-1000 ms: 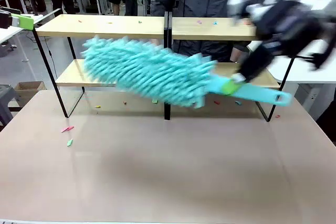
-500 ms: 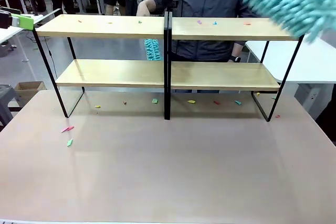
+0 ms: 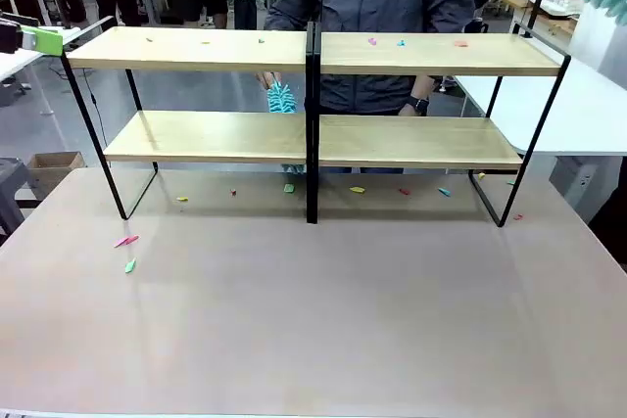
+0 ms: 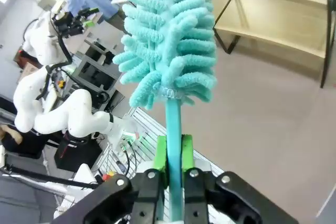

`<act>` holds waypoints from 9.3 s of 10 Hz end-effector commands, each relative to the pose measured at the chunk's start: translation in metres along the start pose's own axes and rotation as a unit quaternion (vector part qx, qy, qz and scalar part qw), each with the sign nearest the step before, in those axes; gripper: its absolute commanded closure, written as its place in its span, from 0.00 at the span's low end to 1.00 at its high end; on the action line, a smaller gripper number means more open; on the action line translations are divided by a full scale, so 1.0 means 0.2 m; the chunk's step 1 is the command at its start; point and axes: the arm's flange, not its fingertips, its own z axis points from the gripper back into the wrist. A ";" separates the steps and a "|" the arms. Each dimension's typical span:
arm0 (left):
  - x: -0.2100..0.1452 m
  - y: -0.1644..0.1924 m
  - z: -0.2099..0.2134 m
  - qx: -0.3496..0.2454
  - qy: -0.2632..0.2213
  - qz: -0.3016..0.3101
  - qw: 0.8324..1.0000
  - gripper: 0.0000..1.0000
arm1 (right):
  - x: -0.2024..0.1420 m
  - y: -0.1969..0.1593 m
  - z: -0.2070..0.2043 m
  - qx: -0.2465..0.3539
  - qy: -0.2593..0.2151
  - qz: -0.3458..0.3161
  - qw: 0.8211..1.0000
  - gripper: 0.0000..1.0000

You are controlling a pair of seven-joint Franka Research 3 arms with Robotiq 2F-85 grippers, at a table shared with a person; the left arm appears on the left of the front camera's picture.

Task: Clean the shelves.
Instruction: Clean a randomly selected level of the Shelf with the Duster, then clean another randomly selected level of the Shelf with the Duster.

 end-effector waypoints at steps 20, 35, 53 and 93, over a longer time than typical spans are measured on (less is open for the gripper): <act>0.00 0.00 -0.01 -0.003 0.000 0.003 1.000 0.00 | -0.22 0.11 -0.28 -0.095 0.111 0.062 0.987 0.87; 0.00 0.00 -0.01 -0.003 0.000 0.003 1.000 0.00 | 0.06 -0.47 -1.50 -0.144 0.317 -0.038 0.937 0.87; 0.00 0.00 -0.01 -0.003 0.000 0.003 1.000 0.00 | -0.19 -0.84 -2.17 -0.130 0.208 -0.109 0.963 0.87; 0.00 0.00 -0.01 -0.003 0.000 0.003 1.000 0.00 | 0.18 -0.51 0.22 0.051 -0.061 0.155 0.985 0.87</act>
